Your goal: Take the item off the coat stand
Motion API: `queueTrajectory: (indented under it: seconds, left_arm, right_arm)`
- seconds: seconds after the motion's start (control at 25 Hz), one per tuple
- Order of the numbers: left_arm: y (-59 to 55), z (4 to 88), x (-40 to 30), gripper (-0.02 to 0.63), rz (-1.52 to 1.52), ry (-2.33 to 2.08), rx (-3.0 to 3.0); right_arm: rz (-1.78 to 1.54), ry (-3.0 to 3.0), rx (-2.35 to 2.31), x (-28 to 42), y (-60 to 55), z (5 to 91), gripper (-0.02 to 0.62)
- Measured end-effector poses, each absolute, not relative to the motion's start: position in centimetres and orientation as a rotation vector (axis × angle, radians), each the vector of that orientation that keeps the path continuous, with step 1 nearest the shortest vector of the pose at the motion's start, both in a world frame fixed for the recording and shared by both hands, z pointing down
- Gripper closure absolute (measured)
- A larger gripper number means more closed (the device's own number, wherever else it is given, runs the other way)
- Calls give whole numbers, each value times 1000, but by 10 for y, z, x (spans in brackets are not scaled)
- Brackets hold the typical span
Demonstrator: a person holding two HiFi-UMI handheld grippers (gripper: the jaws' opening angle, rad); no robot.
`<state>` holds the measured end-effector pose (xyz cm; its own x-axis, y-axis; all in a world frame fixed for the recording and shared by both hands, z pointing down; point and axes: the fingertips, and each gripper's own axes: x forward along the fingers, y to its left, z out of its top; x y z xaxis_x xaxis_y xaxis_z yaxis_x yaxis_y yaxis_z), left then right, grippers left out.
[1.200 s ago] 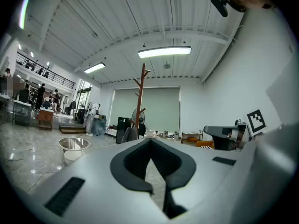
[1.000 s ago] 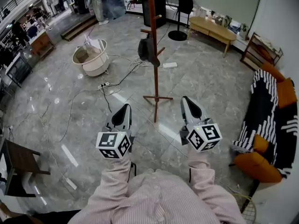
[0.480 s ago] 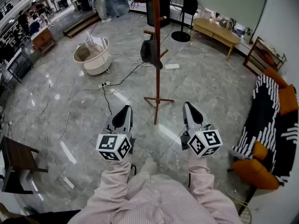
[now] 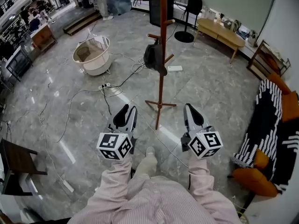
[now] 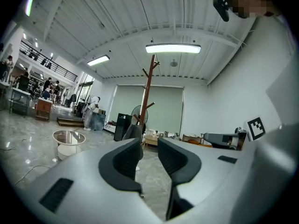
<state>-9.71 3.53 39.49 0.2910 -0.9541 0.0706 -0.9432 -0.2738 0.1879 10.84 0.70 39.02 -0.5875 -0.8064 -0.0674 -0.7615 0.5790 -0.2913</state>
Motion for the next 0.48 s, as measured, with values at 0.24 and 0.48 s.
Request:
queueTrajectory:
  seconds: [0.24,0.48]
  left_arm:
    - [-30,395,-110,471,-57,-1725,2378]
    - [-101,395,-130,453,-50,-1698,2387]
  right_arm:
    - [-380,2596,-1333,91,-55,394,591]
    - [-388,2583,-1351,70,-119,394,591]
